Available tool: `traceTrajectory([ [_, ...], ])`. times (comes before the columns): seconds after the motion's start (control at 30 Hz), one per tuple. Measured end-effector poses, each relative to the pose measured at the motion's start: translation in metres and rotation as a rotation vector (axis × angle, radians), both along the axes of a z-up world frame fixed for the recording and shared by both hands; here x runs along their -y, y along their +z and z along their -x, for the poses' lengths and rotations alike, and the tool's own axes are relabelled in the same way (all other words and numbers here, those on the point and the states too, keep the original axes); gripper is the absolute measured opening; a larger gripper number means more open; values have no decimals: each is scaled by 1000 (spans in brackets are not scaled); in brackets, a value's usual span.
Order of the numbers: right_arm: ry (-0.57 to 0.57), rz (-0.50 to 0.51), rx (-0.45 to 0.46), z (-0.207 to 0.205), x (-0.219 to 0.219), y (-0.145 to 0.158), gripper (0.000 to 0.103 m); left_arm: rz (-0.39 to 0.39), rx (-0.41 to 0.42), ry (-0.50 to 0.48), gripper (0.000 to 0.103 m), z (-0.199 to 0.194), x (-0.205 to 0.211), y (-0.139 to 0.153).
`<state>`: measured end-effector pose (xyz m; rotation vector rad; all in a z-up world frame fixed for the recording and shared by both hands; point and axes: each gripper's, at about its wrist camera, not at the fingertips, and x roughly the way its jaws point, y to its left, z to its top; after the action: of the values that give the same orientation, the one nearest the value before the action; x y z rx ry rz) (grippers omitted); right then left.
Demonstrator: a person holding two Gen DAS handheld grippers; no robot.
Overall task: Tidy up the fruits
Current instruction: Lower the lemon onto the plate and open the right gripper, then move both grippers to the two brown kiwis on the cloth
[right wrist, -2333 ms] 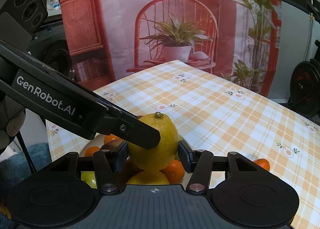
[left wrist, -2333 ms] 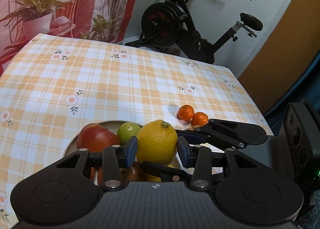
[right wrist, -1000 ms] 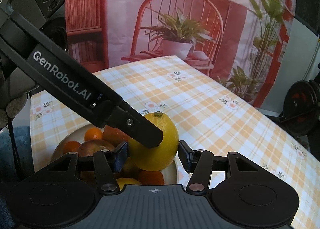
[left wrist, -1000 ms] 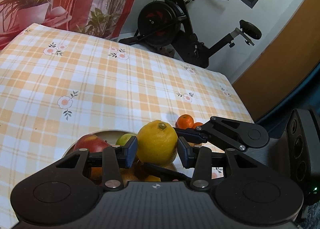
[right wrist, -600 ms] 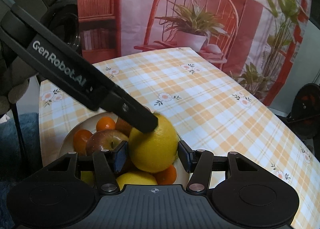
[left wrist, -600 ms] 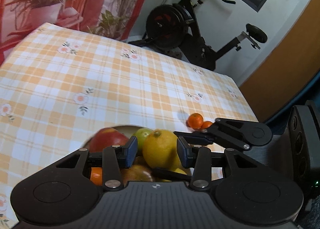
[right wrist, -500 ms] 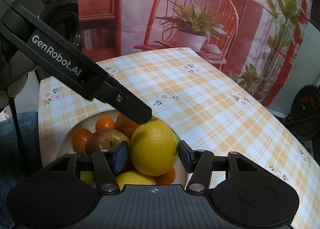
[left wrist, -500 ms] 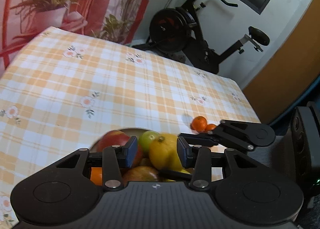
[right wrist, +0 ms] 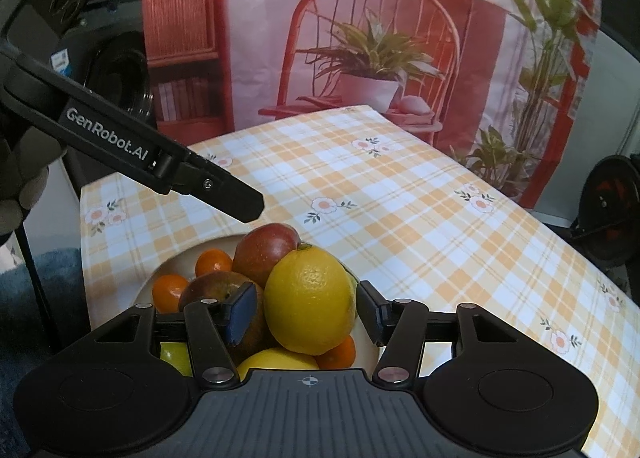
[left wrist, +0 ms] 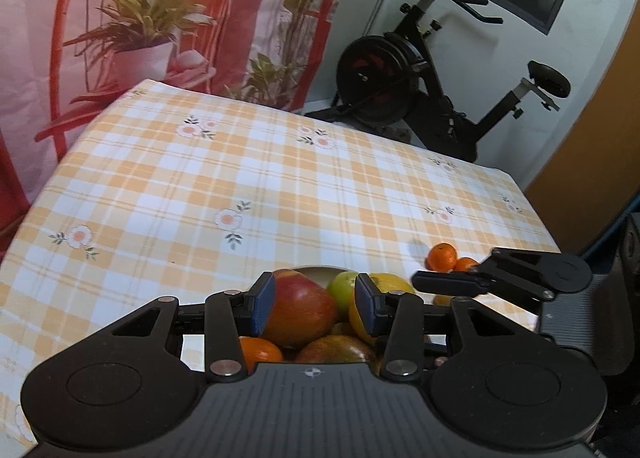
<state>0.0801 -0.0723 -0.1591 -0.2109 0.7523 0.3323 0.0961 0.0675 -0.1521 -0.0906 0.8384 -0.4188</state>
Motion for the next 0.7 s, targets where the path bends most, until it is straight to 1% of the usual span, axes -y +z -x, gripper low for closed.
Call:
traceTrajectory([
  [0.17, -41, -38, 23, 7, 9, 3, 53, -20, 10, 21, 46, 1, 0, 2],
  [0.23, -67, -55, 34, 10, 16, 5, 57, -27, 13, 24, 46, 1, 1, 2],
  [0.43, -135, -80, 59, 17, 36, 8, 63, -47, 23, 30, 46, 0, 7, 4],
  [0.7, -223, -105, 86, 28, 72, 8, 63, -67, 38, 23, 46, -2, 23, 8],
])
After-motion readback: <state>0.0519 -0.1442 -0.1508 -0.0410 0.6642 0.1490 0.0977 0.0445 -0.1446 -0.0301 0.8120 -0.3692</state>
